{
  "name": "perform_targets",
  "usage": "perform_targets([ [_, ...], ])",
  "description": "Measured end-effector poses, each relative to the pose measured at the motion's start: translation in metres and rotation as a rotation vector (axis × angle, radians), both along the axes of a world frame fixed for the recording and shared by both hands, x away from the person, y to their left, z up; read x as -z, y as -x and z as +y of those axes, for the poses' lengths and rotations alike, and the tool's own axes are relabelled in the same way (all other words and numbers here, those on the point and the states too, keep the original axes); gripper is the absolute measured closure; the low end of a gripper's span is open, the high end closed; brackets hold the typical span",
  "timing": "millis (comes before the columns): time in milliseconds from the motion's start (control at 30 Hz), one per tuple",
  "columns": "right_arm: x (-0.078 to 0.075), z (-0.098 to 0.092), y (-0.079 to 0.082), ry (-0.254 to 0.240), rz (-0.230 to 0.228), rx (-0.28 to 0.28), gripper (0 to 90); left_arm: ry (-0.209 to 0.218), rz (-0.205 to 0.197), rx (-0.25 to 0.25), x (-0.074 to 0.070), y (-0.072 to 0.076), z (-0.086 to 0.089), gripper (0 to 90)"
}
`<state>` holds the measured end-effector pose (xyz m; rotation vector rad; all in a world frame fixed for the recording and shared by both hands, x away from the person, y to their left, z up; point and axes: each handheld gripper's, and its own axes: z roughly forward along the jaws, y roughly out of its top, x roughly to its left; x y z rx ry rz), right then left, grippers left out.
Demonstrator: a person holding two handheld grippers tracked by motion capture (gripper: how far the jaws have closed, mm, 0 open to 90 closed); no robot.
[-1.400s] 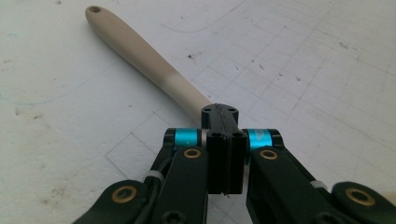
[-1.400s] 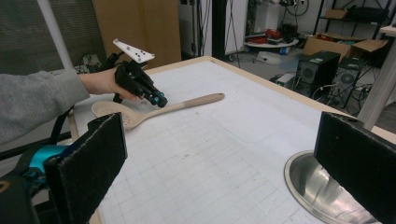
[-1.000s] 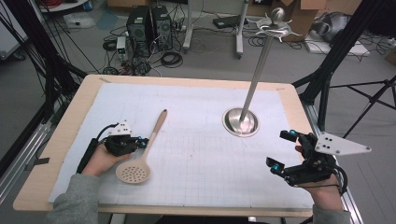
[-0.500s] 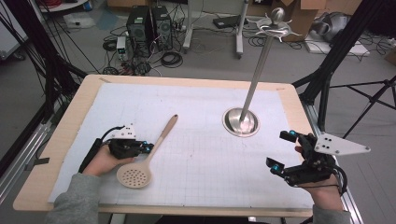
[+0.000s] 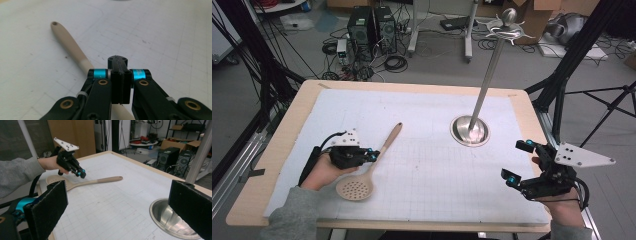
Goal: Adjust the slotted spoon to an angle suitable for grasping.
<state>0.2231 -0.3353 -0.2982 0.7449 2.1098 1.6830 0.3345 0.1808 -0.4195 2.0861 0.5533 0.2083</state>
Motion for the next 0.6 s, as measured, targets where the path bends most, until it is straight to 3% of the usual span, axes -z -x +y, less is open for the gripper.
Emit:
perform_targets([
  [133,-0.001,0.000,0.000,-0.005,-0.003,-0.001,1.4,-0.084,-0.015,0.027,0.003,0.005,-0.008,89.9],
  [533,0.002,0.003,-0.003,0.002,0.005,-0.006,1.4,-0.172,0.036,0.046,0.013,0.005,-0.010,90.0],
  [600,0.002,0.003,-0.002,0.000,0.011,-0.004,1.4,-0.171,0.029,0.038,0.012,0.006,-0.010,90.0],
])
